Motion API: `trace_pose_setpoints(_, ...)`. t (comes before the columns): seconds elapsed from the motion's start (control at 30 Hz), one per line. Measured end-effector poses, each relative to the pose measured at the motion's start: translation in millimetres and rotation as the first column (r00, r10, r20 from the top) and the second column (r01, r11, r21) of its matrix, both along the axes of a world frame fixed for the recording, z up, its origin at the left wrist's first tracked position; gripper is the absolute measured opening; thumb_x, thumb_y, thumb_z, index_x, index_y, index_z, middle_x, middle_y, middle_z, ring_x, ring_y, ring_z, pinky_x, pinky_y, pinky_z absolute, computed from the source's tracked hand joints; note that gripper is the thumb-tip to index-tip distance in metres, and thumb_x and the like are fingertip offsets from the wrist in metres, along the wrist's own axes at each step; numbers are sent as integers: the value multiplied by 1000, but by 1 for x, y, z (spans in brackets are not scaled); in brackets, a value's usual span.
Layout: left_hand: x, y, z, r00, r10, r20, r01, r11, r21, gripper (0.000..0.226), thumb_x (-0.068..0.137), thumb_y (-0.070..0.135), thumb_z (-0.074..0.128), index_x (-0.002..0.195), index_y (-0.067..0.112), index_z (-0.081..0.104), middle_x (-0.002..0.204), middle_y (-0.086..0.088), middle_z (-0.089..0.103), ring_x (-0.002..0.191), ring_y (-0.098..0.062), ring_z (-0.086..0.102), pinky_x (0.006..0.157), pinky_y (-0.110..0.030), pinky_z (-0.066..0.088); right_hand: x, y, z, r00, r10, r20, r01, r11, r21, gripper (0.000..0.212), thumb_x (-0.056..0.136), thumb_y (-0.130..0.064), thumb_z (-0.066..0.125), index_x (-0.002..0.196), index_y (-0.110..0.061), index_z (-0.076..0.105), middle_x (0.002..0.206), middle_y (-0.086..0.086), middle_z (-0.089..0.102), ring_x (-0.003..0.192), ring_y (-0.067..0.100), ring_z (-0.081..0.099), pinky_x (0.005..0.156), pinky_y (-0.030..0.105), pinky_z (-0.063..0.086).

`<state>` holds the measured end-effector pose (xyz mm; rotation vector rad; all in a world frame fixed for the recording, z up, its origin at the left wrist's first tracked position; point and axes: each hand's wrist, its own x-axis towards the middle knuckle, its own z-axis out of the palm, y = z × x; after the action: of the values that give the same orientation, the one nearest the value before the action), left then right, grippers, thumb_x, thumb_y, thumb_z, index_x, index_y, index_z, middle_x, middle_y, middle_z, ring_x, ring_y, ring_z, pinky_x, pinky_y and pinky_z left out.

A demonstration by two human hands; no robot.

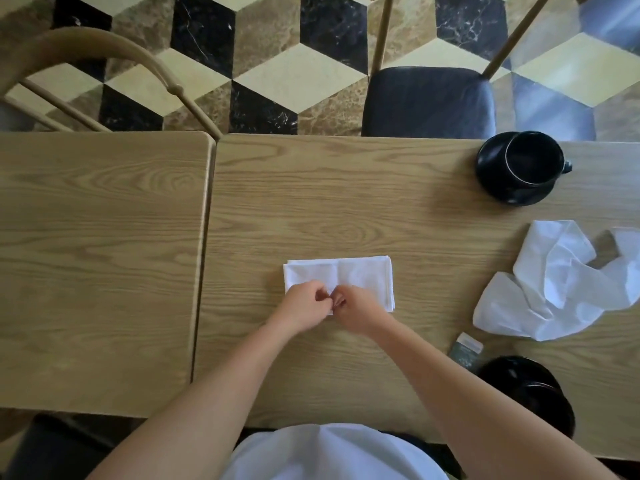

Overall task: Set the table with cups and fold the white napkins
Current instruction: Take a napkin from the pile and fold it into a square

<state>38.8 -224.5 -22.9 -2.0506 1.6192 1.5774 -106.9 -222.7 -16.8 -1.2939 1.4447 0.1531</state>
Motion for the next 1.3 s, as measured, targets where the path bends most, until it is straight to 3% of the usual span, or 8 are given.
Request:
trace_pose_setpoints(0.37,39,-1,-5,991,18,135,-21,1000,23,19,86,23,50,68,19,45,65,5,52,57,-15,44,52,-31,33,-63,0,-6,990,-29,-141,22,998,-55,22,88,-16,48,93,-20,69,91,-1,68,84,26,66,71,37,56)
trace_pose_setpoints(0.53,33,2,-1,984,135,118,-140,989,38,16,83,26,52,70,19,44,66,5,50,58,-16,43,56,-30,34,-57,-2,-5,992,-27,-120,19,997,-70,25,88,-15,48,100,-20,69,97,-4,67,88,22,66,73,36,58)
trace_pose_setpoints(0.6,29,7,3,965,248,89,-252,967,38,17,83,24,54,69,19,46,66,6,50,60,-17,44,59,-31,35,-62,-9,-4,981,-73,-180,28,971,-239,26,87,-16,54,109,-21,67,109,-1,60,99,24,62,74,33,51)
trace_pose_setpoints(0.7,18,20,12,812,578,-75,-560,809,177,11,86,22,57,77,15,60,69,0,58,60,-17,50,57,-28,38,-68,-30,-3,957,-81,-278,-63,878,-474,43,87,-22,67,128,-17,57,130,4,49,117,28,45,89,36,46)
trace_pose_setpoints(0.8,0,36,20,622,768,-152,-677,626,387,12,90,15,57,84,9,66,66,-3,60,53,-15,54,47,-23,38,-63,-50,1,916,104,-387,-241,915,-325,55,87,-35,71,135,-19,49,131,1,50,123,27,43,97,42,41)
trace_pose_setpoints(1.03,-27,49,28,183,983,-24,-548,122,827,24,85,14,65,102,-3,63,88,-20,67,77,-31,66,55,-30,53,-30,-72,34,807,390,-444,-469,880,-78,8,74,-18,57,80,-20,62,78,-5,48,88,26,49,69,30,31)
trace_pose_setpoints(1.17,-37,48,38,41,991,-126,-448,131,885,23,78,4,74,96,1,60,95,-20,67,89,-35,68,66,-35,58,-17,-73,63,834,449,-322,-491,869,-60,8,82,-19,53,89,-18,56,80,-4,53,67,16,49,52,30,32)
trace_pose_setpoints(1.3,-32,40,40,-143,953,-266,-444,178,878,17,78,-5,68,85,9,62,63,-5,65,66,-24,71,81,-39,55,-14,-68,84,853,436,-289,-483,867,-119,2,95,-21,48,97,-22,48,82,-6,53,66,12,49,51,29,31)
